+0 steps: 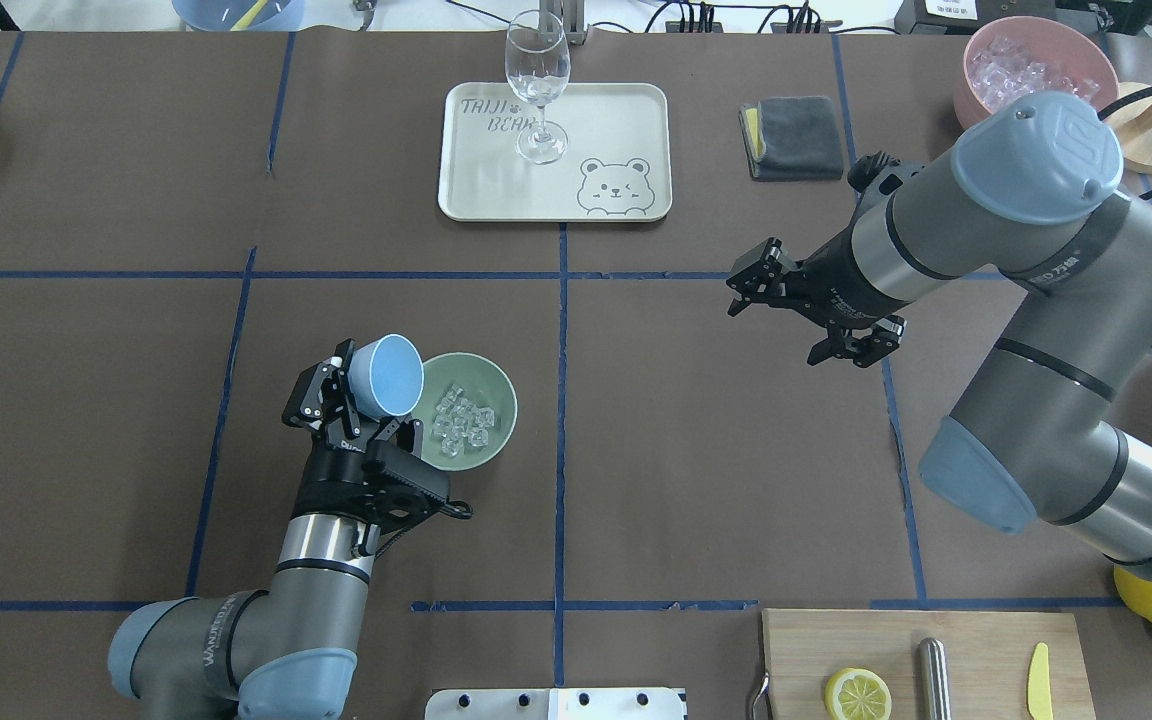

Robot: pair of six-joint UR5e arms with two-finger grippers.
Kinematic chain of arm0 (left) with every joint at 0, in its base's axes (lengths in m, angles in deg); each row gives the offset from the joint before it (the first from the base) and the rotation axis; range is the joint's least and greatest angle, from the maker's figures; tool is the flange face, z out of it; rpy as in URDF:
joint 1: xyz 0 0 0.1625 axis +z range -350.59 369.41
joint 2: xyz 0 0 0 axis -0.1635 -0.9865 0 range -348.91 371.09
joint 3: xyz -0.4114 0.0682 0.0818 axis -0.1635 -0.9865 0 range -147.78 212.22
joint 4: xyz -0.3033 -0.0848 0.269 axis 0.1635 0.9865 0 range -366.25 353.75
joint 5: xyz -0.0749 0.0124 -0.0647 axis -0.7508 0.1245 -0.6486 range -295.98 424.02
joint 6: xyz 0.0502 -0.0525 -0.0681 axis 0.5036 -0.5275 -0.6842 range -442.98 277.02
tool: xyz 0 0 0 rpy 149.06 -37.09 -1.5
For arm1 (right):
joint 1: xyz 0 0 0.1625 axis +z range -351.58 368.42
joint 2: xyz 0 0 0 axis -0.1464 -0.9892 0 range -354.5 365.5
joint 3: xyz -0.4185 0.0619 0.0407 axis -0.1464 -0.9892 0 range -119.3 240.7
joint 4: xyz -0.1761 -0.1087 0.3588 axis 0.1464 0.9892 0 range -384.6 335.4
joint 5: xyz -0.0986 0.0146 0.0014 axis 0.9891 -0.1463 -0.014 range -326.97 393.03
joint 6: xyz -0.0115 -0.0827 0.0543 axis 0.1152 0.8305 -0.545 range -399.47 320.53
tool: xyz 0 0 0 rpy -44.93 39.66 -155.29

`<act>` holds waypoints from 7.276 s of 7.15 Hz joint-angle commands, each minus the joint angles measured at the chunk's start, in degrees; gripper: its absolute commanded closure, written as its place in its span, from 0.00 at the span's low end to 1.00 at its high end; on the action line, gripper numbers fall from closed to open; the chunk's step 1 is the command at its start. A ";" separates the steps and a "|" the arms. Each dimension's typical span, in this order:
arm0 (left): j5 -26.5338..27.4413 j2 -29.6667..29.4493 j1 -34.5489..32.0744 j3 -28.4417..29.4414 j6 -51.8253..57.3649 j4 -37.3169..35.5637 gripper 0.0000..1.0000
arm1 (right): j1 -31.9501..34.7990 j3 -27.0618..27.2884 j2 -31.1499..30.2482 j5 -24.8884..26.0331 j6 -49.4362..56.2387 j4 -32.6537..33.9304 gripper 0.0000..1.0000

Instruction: Pour ice into bowl

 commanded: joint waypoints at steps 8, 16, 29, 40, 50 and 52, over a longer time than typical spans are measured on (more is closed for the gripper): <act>-11.81 30.12 -5.50 -2.09 -54.48 11.19 1.00 | -0.15 0.15 0.45 1.88 0.15 0.09 0.00; -3.90 29.07 -7.09 10.58 -71.46 16.11 1.00 | -3.13 -0.46 2.11 5.30 0.24 0.26 0.00; -8.00 30.21 -6.92 10.33 -66.38 16.20 0.00 | -3.40 0.24 2.12 5.04 -0.29 -0.09 0.00; -18.73 46.18 2.40 1.80 -54.01 35.74 0.00 | -3.32 1.47 2.03 5.04 -0.46 0.00 0.00; -59.41 49.56 -30.38 1.80 -16.58 57.51 0.00 | -16.32 -7.52 14.98 19.45 -0.46 -0.62 0.00; -82.99 43.70 -52.27 2.76 -4.44 49.40 0.00 | -17.99 -13.80 18.63 20.60 1.11 -0.26 0.00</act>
